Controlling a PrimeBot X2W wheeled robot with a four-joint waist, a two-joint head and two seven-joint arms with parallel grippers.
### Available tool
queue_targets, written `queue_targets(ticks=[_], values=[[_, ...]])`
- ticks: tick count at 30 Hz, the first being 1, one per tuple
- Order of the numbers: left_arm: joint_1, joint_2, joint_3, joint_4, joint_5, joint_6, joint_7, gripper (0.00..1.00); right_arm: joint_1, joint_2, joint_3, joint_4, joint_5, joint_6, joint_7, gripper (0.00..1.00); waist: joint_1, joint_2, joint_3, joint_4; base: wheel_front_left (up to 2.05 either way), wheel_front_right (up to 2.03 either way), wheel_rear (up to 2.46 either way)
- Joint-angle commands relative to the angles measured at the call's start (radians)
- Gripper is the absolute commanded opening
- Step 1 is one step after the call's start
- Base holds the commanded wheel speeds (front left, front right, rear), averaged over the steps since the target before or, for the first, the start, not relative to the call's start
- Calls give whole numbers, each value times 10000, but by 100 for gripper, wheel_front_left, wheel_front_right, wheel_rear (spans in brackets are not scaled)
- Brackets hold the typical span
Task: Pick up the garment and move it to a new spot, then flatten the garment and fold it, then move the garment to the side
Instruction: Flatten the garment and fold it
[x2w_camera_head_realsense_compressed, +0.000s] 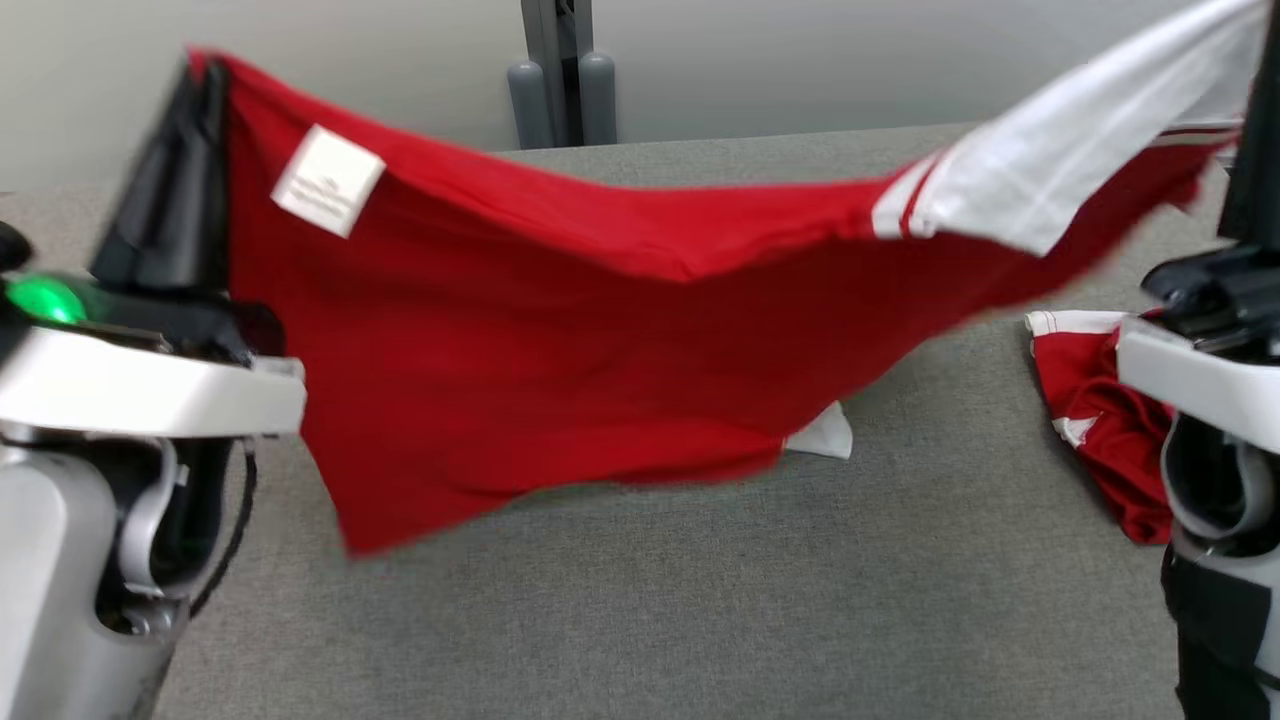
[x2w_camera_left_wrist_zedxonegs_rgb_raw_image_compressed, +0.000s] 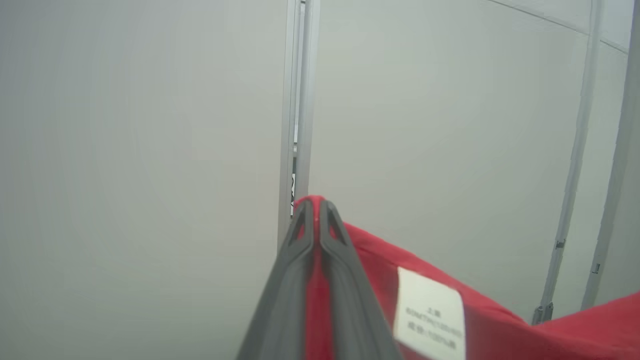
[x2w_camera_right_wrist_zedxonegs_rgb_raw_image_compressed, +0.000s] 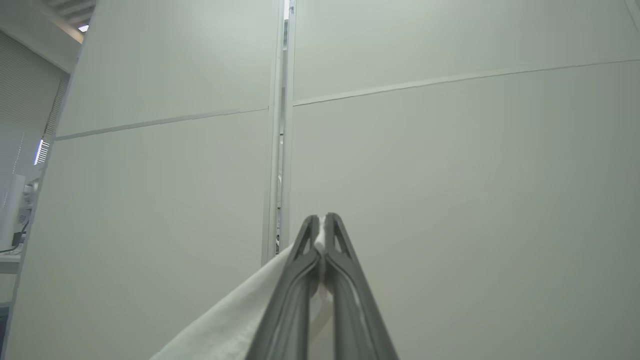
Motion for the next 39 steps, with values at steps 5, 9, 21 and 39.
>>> queue_targets(ticks=[5,9,21,39], values=[[-970,166,60,-1081,513,187,-45,0,-934,-67,133,-1012,-380,3,337,0,0,-1,-176,76,0,0,0],[-1446,228,56,-1877,806,314,90,0,-1465,-64,281,-1576,-555,3,623,0,0,-1,-235,88,0,0,0],[-2308,213,-398,-1789,681,23,640,0,-2486,-277,998,-909,-95,3,1618,0,0,-1,136,36,0,0,0],[-8677,-1615,-1520,7329,410,-2036,599,0,-9641,-1424,2229,7952,805,3,199,0,0,-1,1339,729,0,0,0]])
